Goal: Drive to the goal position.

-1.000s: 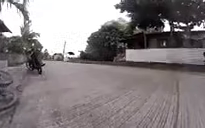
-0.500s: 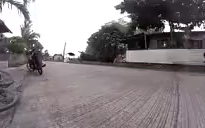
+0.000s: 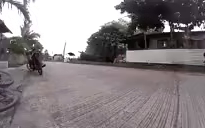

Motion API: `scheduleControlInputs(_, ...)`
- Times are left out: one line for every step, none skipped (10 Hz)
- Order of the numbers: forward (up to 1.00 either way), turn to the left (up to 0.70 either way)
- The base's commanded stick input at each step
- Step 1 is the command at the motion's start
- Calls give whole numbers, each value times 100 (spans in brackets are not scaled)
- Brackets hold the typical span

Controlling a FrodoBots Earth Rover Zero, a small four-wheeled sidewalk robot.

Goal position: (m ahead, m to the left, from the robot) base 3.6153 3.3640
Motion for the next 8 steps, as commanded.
scheduleControlInputs(70, 0)
scheduleControlInputs(70, 0)
scheduleControlInputs(70, 0)
scheduleControlInputs(70, 0)
scheduleControlInputs(49, 0)
scheduleControlInputs(0, 0)
scheduleControlInputs(0, 0)
scheduleControlInputs(0, 0)
